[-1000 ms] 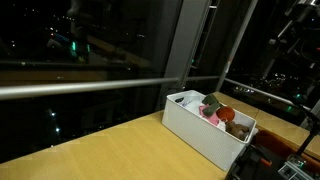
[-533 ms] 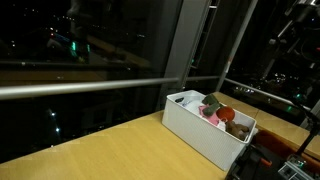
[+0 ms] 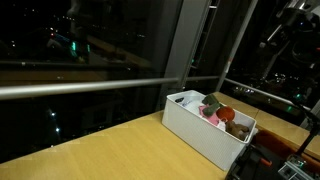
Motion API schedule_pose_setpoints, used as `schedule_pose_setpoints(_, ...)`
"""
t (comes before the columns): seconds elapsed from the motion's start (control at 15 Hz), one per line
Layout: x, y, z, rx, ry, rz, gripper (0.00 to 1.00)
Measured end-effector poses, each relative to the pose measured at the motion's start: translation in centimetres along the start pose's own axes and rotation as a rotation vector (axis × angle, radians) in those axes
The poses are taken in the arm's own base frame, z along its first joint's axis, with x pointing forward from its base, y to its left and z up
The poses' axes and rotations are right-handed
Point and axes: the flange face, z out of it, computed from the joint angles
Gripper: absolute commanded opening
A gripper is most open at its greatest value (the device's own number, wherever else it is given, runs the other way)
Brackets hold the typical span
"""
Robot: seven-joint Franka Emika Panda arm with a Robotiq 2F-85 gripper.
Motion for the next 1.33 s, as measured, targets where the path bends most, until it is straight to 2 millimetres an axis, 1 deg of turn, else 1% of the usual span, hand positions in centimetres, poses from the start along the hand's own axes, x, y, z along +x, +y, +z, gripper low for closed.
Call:
schedule_pose_setpoints(0.13,1.2,-1.0,1.8,-0.010,0.021,-0.019,1.00)
schedule_pose_setpoints(0.33,3.1,-2.7,5.7,-0.029,0.033,-0.055,1.00)
schedule_pose_setpoints(0.6,4.7,-4.9,12.7,-0.048,0.012,-0.101,1.00)
schedule_pose_setpoints(0.8,5.0,-6.0,18.3,-0.076,-0.023,-0.141,1.00)
schedule_pose_setpoints(0.93,5.0,-5.9,21.6,-0.112,-0.052,-0.166,1.00)
schedule_pose_setpoints(1.07,4.7,-5.2,24.3,-0.156,-0.084,-0.186,1.00)
schedule_pose_setpoints(1.13,4.5,-4.7,25.3,-0.178,-0.099,-0.193,1.00)
schedule_pose_setpoints(1.27,4.2,-3.6,26.6,-0.207,-0.126,-0.199,1.00)
schedule_pose_setpoints(1.33,4.0,-3.1,27.2,-0.214,-0.139,-0.199,0.96)
